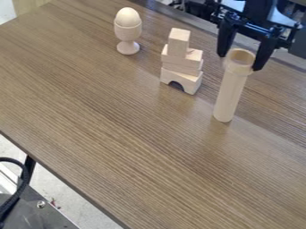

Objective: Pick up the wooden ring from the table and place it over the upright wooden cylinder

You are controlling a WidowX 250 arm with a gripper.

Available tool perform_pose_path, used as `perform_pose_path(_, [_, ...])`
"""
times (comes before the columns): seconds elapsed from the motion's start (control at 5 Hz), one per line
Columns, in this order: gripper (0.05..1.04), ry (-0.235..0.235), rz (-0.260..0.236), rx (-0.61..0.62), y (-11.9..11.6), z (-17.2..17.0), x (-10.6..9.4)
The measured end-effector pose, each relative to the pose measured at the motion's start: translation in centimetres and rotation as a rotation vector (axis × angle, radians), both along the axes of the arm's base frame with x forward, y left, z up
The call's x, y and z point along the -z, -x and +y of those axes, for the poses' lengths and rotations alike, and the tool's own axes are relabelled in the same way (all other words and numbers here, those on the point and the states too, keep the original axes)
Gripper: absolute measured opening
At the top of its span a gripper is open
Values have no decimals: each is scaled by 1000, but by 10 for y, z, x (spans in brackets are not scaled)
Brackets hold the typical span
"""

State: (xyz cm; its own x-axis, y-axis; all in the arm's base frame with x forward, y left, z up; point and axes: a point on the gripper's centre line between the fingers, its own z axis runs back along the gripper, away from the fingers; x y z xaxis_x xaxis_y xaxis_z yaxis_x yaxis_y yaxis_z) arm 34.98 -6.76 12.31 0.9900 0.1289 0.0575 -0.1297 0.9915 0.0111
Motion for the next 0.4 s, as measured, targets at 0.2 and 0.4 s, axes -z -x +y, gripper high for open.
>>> perform_pose_path(0.2, [764, 1, 3, 0, 2, 1, 0])
perform_pose_path(0.4, [884, 22, 9, 45, 3, 0, 6])
